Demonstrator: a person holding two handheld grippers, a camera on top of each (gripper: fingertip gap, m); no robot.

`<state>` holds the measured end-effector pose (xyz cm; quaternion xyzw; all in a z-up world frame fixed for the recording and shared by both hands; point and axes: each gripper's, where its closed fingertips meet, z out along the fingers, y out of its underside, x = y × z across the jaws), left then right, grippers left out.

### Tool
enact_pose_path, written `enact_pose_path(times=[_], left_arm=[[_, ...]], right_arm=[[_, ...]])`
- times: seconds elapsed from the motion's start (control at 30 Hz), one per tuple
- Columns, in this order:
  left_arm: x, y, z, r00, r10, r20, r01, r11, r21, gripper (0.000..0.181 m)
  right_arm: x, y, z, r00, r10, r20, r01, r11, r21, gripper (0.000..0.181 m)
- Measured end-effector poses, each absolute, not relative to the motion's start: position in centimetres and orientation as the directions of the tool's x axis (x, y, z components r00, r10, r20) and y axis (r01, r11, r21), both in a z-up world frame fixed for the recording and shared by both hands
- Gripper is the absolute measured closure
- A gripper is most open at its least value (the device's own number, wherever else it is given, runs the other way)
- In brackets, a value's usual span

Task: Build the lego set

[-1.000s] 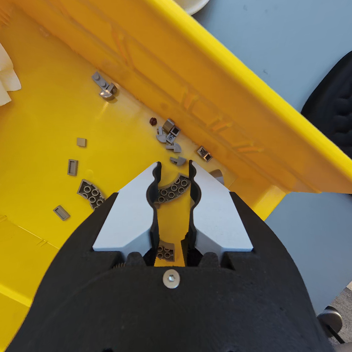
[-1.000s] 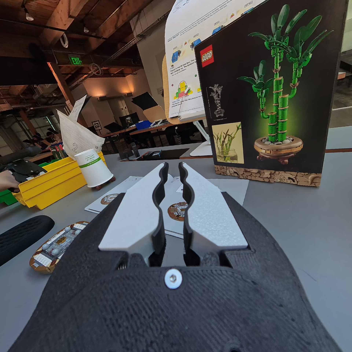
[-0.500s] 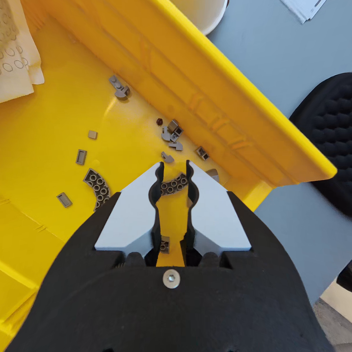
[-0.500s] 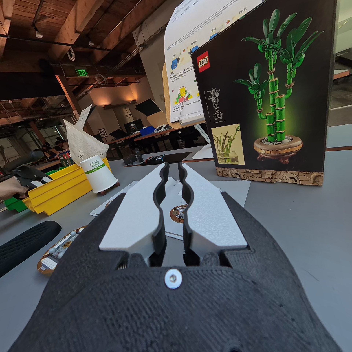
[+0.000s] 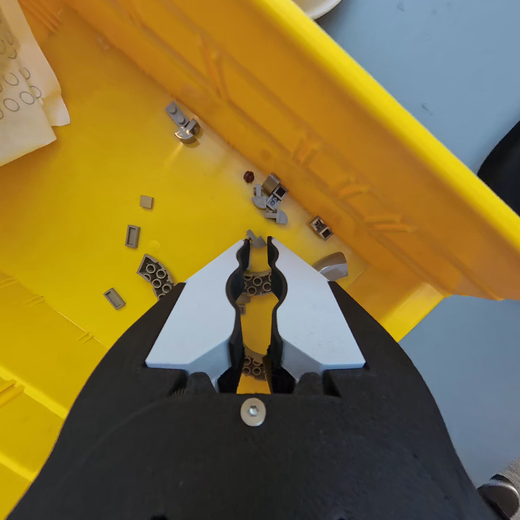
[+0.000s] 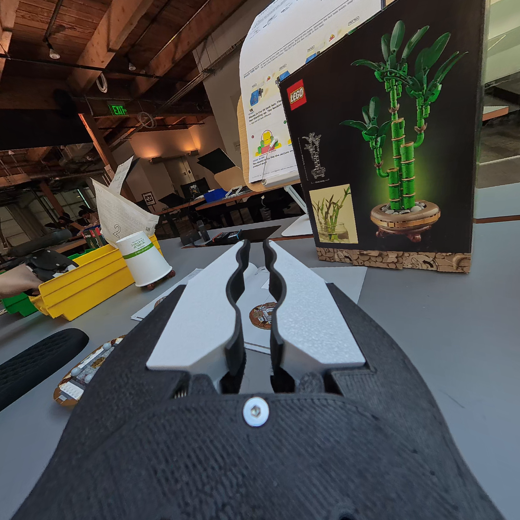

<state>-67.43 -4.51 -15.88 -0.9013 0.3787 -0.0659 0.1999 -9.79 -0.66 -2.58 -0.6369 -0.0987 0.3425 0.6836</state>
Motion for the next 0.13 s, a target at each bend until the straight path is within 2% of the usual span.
enact_pose_path(times=[0.13], left_arm=[[-68.8, -3.8, -13.0, 0.766, -0.631, -0.12, -0.602, -0.639, -0.479, 0.171]], right_arm=[[-9.8, -0.7, -2.5, 0.74, 0.6, -0.304, -0.347, -0.047, -0.937, 0.172]])
